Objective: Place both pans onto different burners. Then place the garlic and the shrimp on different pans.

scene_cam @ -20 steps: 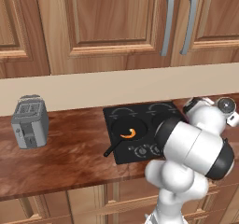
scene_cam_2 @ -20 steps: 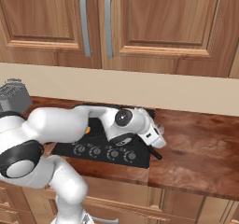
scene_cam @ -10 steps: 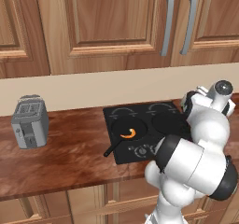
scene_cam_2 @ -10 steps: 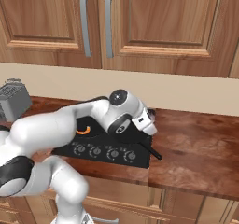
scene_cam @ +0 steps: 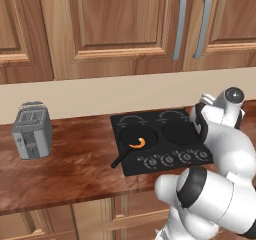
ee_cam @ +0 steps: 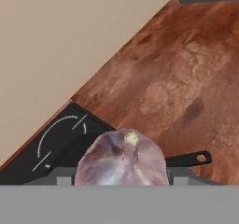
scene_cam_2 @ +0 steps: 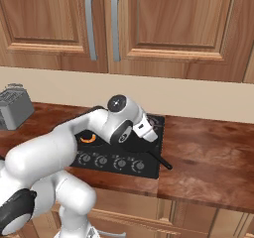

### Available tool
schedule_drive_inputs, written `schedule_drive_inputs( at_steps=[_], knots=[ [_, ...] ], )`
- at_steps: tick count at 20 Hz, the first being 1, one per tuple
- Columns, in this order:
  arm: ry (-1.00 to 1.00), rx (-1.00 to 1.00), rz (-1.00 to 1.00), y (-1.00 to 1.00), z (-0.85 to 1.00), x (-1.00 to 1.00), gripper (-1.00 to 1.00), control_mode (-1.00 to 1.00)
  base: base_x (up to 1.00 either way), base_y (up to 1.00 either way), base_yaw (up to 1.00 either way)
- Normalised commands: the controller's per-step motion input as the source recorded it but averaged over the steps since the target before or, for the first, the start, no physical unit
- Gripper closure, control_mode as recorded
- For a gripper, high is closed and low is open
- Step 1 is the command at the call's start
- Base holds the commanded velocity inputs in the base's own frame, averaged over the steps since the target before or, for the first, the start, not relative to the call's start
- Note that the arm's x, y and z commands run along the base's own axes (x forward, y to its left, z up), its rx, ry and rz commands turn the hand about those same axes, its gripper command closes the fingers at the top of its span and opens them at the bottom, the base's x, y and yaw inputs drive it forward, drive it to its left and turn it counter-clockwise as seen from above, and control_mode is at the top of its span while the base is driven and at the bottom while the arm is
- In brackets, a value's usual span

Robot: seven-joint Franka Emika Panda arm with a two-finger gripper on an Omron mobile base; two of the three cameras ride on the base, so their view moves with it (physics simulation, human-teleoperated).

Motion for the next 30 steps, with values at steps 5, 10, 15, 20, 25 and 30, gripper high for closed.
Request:
schedule_drive_inputs(
  at_steps=[5, 10, 15, 20, 25, 30],
  knots=[
    [0.00, 0.02, 0.08, 0.41, 0.00, 0.00, 1.00, -1.00, 0.00, 0.00, 0.00],
    [0.01, 0.01, 0.07, 0.36, -0.04, -0.07, 1.00, -1.00, 0.00, 0.00, 0.00],
    [0.01, 0.00, 0.06, 0.28, -0.24, -0.32, 1.00, -1.00, 0.00, 0.00, 0.00],
    [0.01, 0.00, 0.05, 0.17, -0.33, -0.22, 1.00, -1.00, 0.00, 0.00, 0.00],
    [0.00, 0.00, 0.04, 0.15, -0.09, 0.00, 1.00, -1.00, 0.00, 0.00, 0.00],
    [0.00, 0.00, 0.01, 0.06, 0.00, 0.06, 1.00, -1.00, 0.00, 0.00, 0.00]
  ],
)
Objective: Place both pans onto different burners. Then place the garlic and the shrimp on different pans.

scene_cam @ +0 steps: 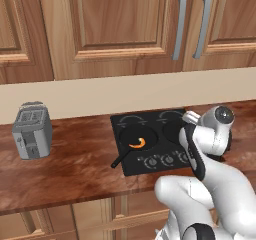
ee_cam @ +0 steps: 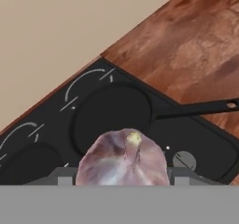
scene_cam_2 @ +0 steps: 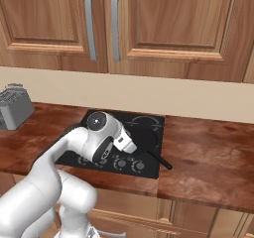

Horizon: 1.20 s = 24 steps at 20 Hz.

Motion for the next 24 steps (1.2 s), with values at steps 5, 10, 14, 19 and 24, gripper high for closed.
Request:
schedule_drive_inputs(
  at_steps=[5, 10, 14, 19, 24],
  knots=[
    [0.05, 0.00, 0.00, 0.00, -0.13, 0.21, 1.00, -1.00, 0.00, 0.00, 0.00],
    [0.08, 0.00, 0.01, 0.01, -0.22, 0.23, 1.00, -1.00, 0.00, 0.00, 0.00],
    [0.07, 0.00, 0.01, 0.00, -0.21, 0.22, 1.00, -1.00, 0.00, 0.00, 0.00],
    [0.06, 0.00, 0.02, 0.00, -0.23, 0.23, 1.00, -1.00, 0.00, 0.00, 0.00],
    [0.01, 0.00, 0.03, 0.00, -0.23, 0.14, 1.00, -1.00, 0.00, 0.00, 0.00]
  ],
)
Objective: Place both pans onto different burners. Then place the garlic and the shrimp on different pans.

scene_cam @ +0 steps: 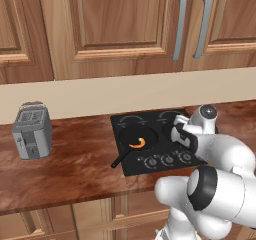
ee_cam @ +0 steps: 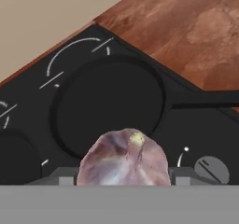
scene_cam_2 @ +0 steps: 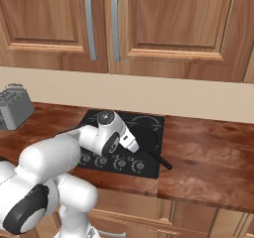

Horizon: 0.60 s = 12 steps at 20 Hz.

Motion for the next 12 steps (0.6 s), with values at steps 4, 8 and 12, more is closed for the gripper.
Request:
schedule_drive_inputs(
  at_steps=[4, 8, 12],
  knots=[
    [0.00, 0.00, 0.03, 0.00, -0.19, 0.07, 1.00, -1.00, 0.00, 0.00, 0.00],
    [0.00, 0.00, 0.01, 0.00, -0.18, 0.09, 1.00, -1.00, 0.00, 0.00, 0.00],
    [0.00, 0.00, 0.00, 0.00, -0.12, 0.23, 1.00, -1.00, 0.00, 0.00, 0.00]
  ],
)
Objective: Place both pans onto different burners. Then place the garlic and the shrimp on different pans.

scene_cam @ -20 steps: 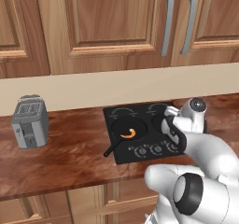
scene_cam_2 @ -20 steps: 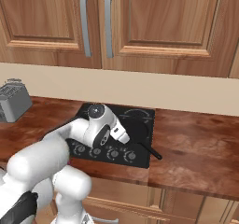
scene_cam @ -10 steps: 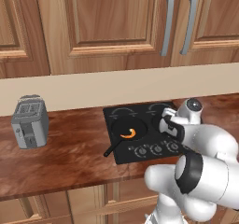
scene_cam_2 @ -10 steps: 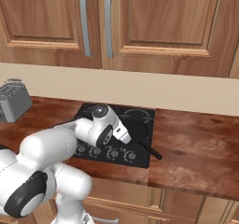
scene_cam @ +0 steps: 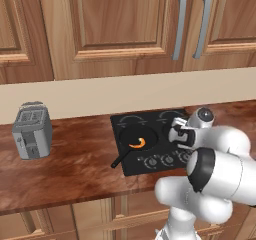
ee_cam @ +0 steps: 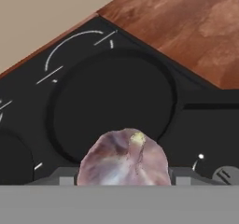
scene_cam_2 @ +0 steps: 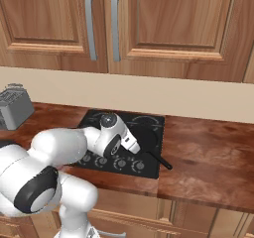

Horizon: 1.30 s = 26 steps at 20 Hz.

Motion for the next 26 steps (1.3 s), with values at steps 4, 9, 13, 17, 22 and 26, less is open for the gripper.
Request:
schedule_drive_inputs(
  at_steps=[4, 9, 13, 17, 22, 26],
  knots=[
    [0.00, 0.00, 0.00, 0.00, -0.06, 0.32, 1.00, -1.00, 0.00, 0.00, 0.00],
    [0.00, 0.00, 0.00, 0.00, -0.28, 0.31, 1.00, -1.00, 0.00, 0.00, 0.00],
    [0.02, 0.00, 0.00, 0.00, -0.44, 0.20, 1.00, -1.00, 0.00, 0.00, 0.00],
    [0.00, 0.00, 0.00, 0.00, -0.23, 0.17, 1.00, -1.00, 0.00, 0.00, 0.00],
    [0.00, 0.00, 0.00, 0.00, -0.09, 0.31, -1.00, -1.00, 0.00, 0.00, 0.00],
    [0.00, 0.00, 0.00, 0.00, -0.01, 0.22, -1.00, -1.00, 0.00, 0.00, 0.00]
  ],
)
